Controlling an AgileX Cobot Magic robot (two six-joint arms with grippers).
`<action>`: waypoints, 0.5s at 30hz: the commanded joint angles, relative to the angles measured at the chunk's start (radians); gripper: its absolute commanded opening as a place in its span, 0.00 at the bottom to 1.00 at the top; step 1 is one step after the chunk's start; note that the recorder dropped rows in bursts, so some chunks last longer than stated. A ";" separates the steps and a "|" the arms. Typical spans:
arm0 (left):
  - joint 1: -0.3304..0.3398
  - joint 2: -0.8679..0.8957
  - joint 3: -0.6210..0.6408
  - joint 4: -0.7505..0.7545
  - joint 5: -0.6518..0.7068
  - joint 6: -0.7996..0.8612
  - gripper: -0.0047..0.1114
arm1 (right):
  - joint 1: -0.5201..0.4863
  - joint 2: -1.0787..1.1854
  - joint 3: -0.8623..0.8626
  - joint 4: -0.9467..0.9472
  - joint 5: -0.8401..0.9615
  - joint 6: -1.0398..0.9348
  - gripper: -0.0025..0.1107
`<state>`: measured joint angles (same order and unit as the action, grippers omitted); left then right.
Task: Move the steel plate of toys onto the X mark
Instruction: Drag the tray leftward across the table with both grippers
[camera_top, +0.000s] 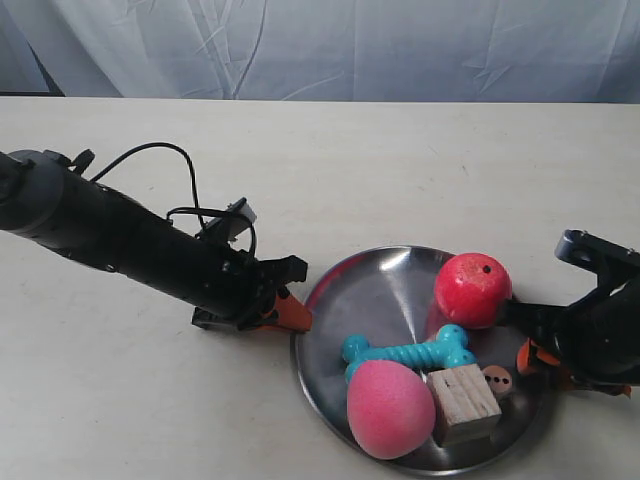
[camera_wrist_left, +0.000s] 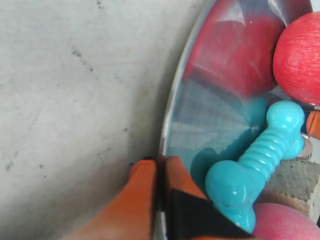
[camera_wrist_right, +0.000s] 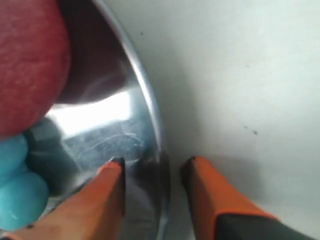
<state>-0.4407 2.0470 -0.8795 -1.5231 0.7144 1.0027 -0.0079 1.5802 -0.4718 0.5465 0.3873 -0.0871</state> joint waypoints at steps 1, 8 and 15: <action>0.000 0.030 0.012 0.019 -0.037 -0.001 0.04 | -0.003 0.000 0.023 0.032 -0.041 -0.023 0.25; 0.000 0.030 0.012 0.001 -0.035 -0.001 0.04 | -0.003 0.000 0.029 0.118 -0.036 -0.083 0.19; 0.000 0.030 0.012 -0.013 -0.028 0.001 0.04 | -0.003 0.000 0.029 0.369 0.015 -0.351 0.19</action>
<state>-0.4389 2.0452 -0.8795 -1.5451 0.7144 1.0045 -0.0134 1.5822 -0.4442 0.8299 0.3557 -0.3771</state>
